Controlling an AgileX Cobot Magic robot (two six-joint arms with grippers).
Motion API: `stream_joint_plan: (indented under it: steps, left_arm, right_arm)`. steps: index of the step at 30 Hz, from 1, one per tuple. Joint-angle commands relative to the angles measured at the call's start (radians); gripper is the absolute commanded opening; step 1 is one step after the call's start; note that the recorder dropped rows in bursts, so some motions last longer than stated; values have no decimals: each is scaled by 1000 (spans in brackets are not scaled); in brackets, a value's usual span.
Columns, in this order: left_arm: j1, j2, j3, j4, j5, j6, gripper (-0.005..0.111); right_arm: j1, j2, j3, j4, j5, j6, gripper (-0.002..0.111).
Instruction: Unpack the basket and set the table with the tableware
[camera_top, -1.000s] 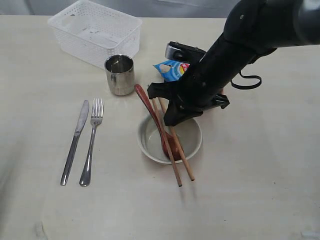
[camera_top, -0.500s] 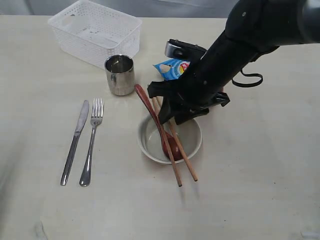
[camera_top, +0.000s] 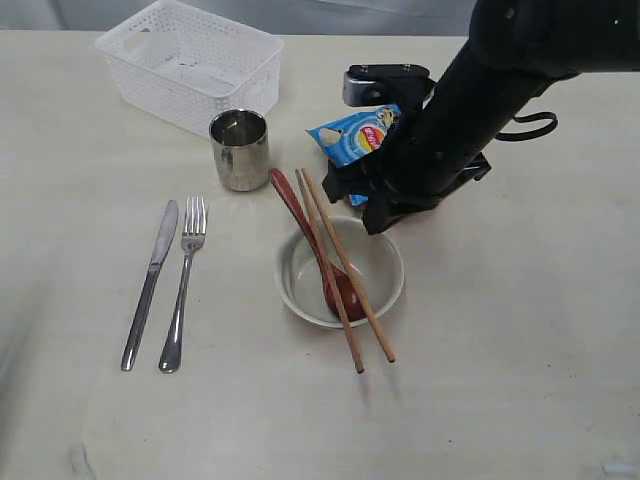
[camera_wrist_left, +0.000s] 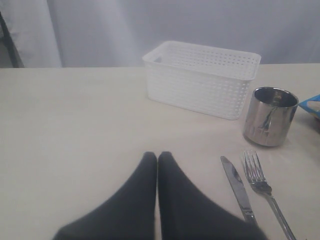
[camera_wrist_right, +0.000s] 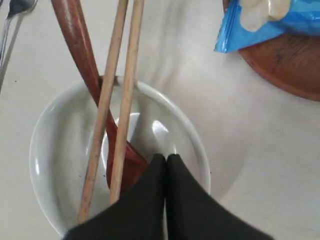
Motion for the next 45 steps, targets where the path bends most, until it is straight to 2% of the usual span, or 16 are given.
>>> stream_joint_plan:
  steps: [1, 12, 33, 45]
  left_arm:
    - [2, -3, 2, 0, -3, 0, 0]
    - [2, -3, 2, 0, -3, 0, 0]
    - [2, -3, 2, 0, -3, 0, 0]
    - [2, -3, 2, 0, -3, 0, 0]
  right_arm:
    - [-3, 32, 0, -17, 15, -7, -1]
    - [76, 51, 0, -29, 45, 6, -1]
    - [84, 23, -2, 30, 52, 44, -1]
    - [84, -305, -2, -44, -207, 82, -1]
